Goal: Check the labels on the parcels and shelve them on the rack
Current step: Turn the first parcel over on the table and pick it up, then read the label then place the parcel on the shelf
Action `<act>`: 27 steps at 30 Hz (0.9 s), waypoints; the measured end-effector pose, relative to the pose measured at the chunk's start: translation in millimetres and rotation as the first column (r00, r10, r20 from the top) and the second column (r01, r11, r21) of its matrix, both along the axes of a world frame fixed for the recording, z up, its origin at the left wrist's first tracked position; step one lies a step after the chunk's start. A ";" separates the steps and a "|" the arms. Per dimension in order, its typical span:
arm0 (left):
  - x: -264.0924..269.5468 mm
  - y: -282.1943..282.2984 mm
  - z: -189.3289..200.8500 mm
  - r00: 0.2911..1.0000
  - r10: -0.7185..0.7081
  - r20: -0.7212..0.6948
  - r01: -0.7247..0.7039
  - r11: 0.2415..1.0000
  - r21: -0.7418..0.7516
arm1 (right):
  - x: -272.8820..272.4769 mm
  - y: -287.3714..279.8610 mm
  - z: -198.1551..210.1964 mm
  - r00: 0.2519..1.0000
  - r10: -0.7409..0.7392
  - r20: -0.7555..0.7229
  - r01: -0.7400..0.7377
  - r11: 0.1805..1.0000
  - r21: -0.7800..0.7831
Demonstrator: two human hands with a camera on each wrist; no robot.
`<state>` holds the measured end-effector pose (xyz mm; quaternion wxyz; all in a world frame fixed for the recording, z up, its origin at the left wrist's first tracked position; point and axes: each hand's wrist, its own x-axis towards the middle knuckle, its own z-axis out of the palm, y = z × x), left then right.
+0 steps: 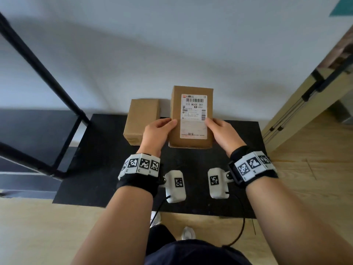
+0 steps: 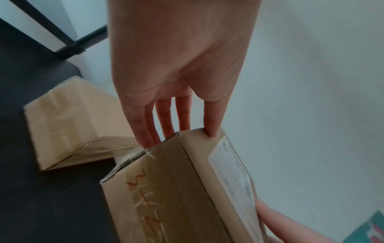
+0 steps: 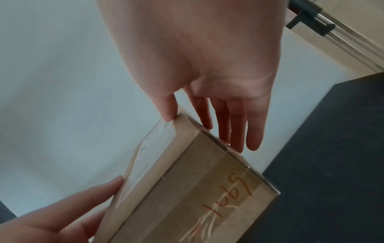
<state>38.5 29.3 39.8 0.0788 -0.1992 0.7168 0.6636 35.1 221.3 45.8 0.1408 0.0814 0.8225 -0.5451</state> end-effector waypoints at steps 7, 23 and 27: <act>-8.4 0.5 58.2 0.983 0.001 -0.182 0.008 0.999 0.052 | -1.6 2.8 63.7 0.982 -0.041 -0.186 0.028 0.997 -0.070; -18.5 -0.7 114.4 0.893 -0.047 -0.447 0.094 0.992 0.085 | 1.1 9.9 134.3 0.889 -0.150 -0.433 0.077 0.980 -0.181; -17.4 -1.4 119.3 0.883 -0.055 -0.465 0.105 0.991 0.082 | 2.9 9.3 138.6 0.877 -0.160 -0.453 0.070 0.976 -0.208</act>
